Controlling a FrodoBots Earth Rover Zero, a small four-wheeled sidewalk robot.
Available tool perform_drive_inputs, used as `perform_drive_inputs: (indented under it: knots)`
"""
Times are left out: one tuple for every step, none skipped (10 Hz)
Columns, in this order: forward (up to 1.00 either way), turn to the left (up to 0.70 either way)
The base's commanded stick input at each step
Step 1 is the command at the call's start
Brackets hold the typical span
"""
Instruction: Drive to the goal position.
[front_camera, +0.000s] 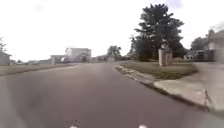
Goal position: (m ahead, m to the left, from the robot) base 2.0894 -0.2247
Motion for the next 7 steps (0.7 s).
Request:
perform_drive_inputs:
  knots:
    - [1.0,-0.08]
    - [1.0,-0.13]
    - [1.0,-0.14]
    - [1.0,-0.15]
    - [1.0,-0.12]
    - [1.0,-0.1]
    - [1.0,-0.07]
